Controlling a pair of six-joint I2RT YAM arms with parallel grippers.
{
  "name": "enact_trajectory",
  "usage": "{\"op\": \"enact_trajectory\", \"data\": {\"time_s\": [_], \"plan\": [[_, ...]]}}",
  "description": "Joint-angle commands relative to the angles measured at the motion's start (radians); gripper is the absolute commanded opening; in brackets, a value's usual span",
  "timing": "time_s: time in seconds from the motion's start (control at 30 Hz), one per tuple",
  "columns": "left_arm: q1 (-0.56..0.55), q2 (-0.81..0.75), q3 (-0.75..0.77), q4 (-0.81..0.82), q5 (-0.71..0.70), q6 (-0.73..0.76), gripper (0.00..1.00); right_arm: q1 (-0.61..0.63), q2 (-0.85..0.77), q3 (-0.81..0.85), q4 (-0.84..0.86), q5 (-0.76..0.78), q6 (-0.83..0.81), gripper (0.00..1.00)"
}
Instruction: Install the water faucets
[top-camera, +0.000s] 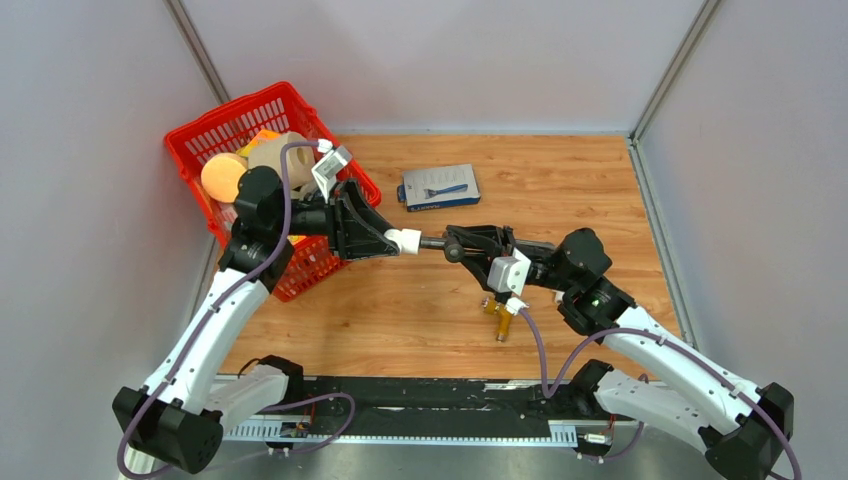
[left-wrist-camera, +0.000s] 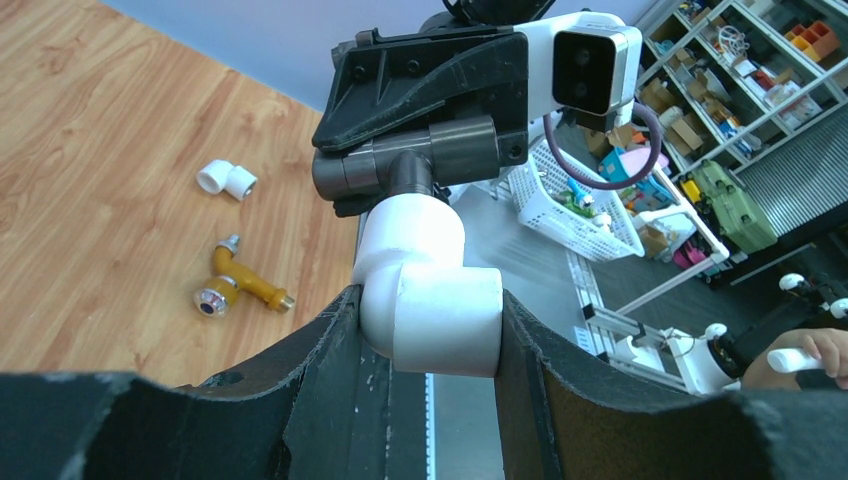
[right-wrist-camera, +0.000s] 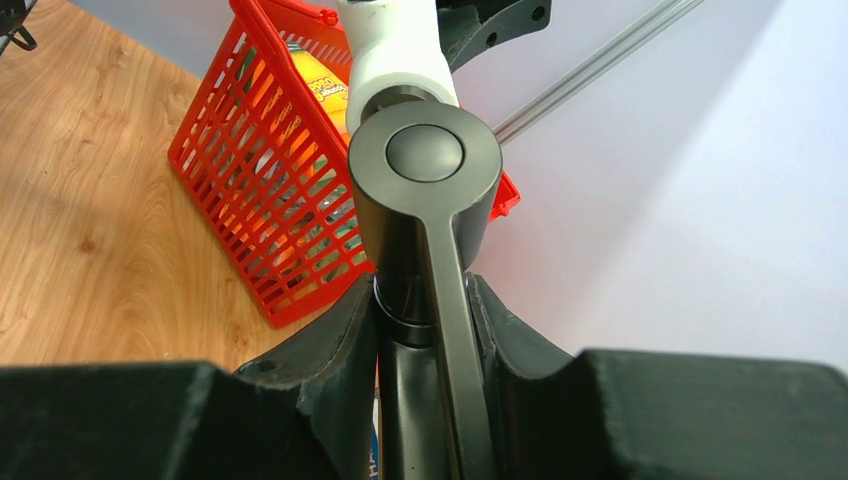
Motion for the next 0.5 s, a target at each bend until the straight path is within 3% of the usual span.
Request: {"op": "enact_trajectory", "data": {"time_s": [0.0,0.47], "plan": [[-0.002,-0.016,0.037,0.042,0.022,-0.019,0.0,-0.002,-0.003,0.06,0.092,-0.034,-0.013,0.0],[-0.057,-0.001,0.045,0.052,-0.03,-0.031,0.0,0.003,0.01,0.046,0.115,-0.054,-0.025,0.0]]}}
